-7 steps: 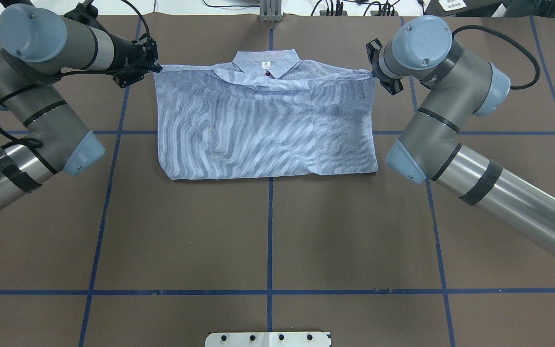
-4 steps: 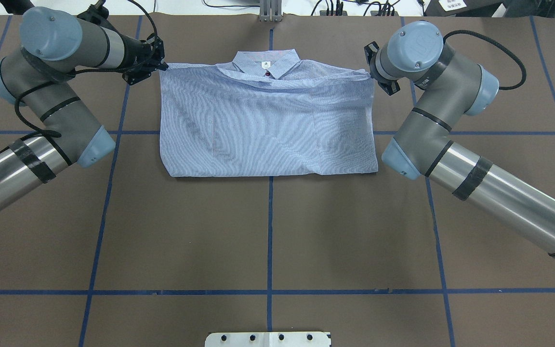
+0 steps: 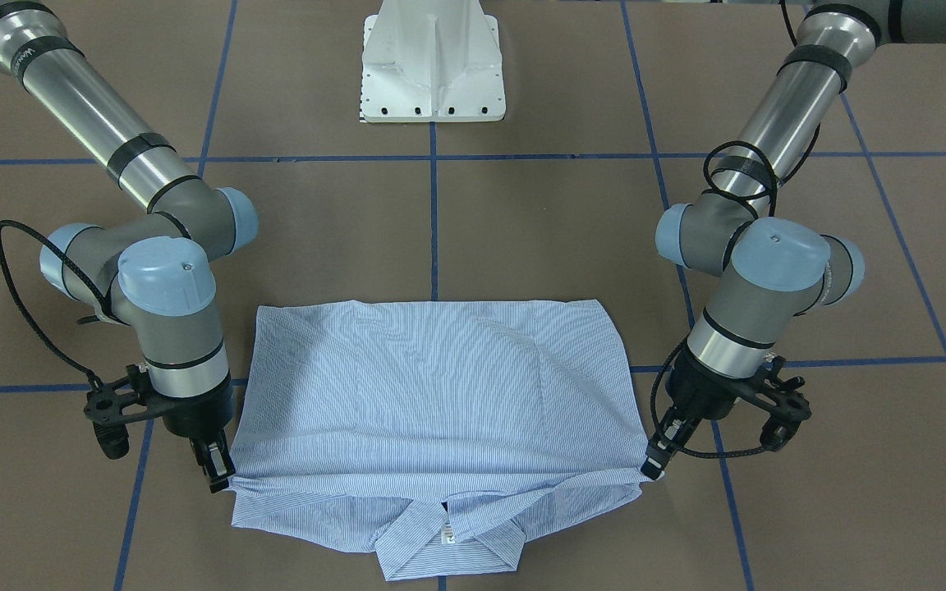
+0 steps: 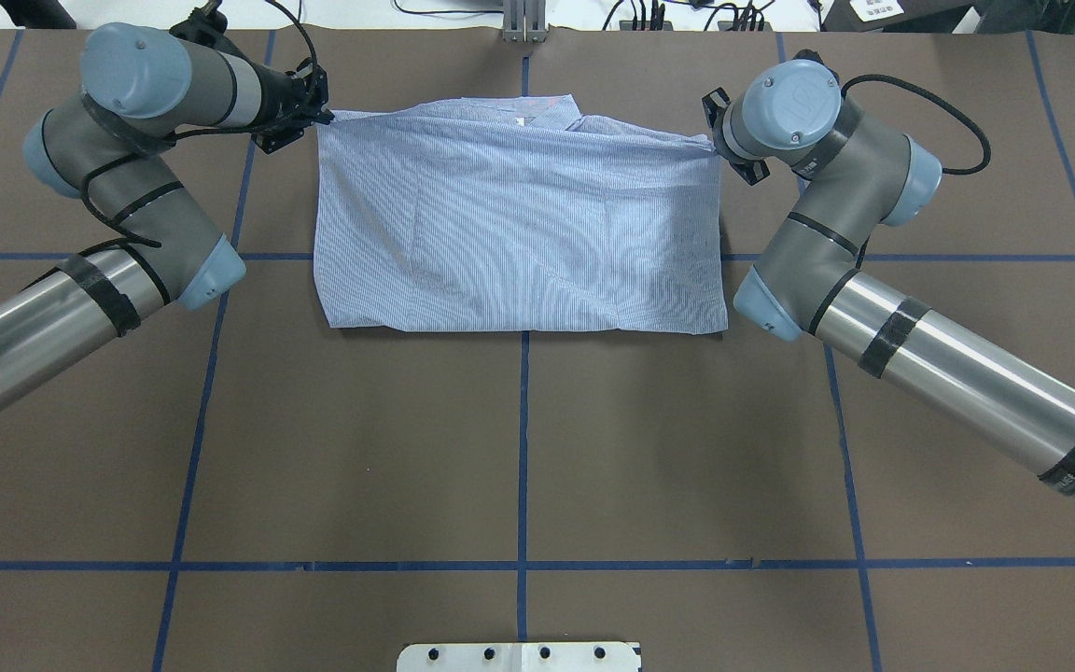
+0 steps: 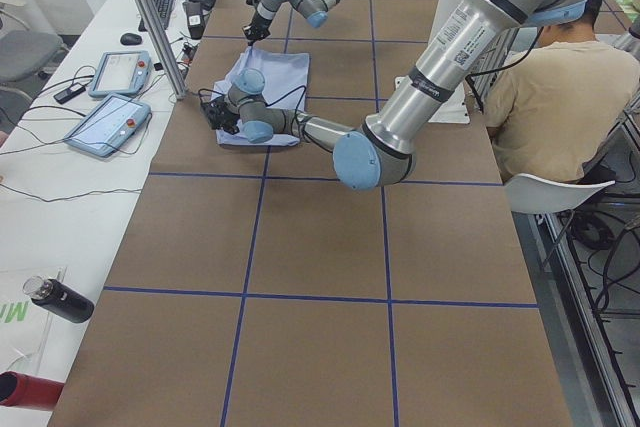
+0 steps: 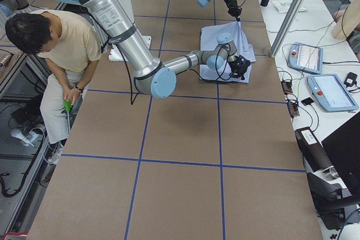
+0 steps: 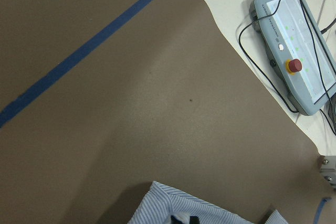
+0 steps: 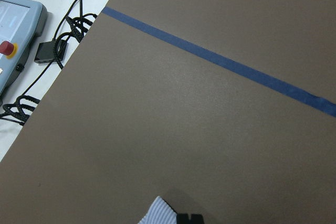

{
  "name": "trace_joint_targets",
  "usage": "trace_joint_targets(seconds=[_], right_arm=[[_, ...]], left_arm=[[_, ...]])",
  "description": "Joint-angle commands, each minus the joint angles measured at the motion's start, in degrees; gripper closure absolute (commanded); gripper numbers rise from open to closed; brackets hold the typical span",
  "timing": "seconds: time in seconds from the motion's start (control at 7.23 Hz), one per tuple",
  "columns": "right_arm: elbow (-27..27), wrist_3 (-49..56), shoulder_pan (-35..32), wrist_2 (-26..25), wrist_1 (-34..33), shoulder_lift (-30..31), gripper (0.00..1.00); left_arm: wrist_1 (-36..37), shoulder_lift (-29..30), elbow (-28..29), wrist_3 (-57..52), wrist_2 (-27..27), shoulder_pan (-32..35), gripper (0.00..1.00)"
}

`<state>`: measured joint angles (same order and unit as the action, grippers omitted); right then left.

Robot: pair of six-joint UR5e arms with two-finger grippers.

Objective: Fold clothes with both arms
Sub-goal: 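Lay the hem down at the collar and open both grippers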

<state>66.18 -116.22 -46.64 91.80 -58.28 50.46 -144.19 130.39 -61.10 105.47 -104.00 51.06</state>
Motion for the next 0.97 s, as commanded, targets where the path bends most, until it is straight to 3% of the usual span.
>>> trace_joint_targets(seconds=[0.0, 0.14, 0.28, 0.41, 0.55, 0.83], right_arm=[[-0.44, 0.46, -0.03, -0.21, 0.19, -0.01, 1.00], [-0.44, 0.46, 0.05, -0.30, 0.27, -0.19, 1.00], [-0.44, 0.46, 0.06, -0.30, 0.28, -0.28, 0.90], [-0.53, 0.38, -0.03, -0.30, 0.28, -1.15, 0.60], [-0.53, 0.46, -0.12, -0.30, 0.28, -1.33, 0.49], [0.17, 0.03, -1.61, 0.66, 0.36, -1.60, 0.46]], left_arm=[[-2.48, 0.39, 2.65, 0.00, 0.11, -0.17, 0.83], [-2.50, 0.39, 3.09, 0.00, 0.20, -0.26, 0.68], [-2.59, 0.48, 3.36, -0.09, 0.20, -0.35, 0.56], [-2.59, 0.48, 3.36, -0.09, 0.46, -0.26, 0.54], [-2.67, 0.39, 3.18, -0.09, 0.38, -0.17, 0.54], [-3.20, 0.13, 1.79, -0.17, 0.38, 0.09, 0.54]])
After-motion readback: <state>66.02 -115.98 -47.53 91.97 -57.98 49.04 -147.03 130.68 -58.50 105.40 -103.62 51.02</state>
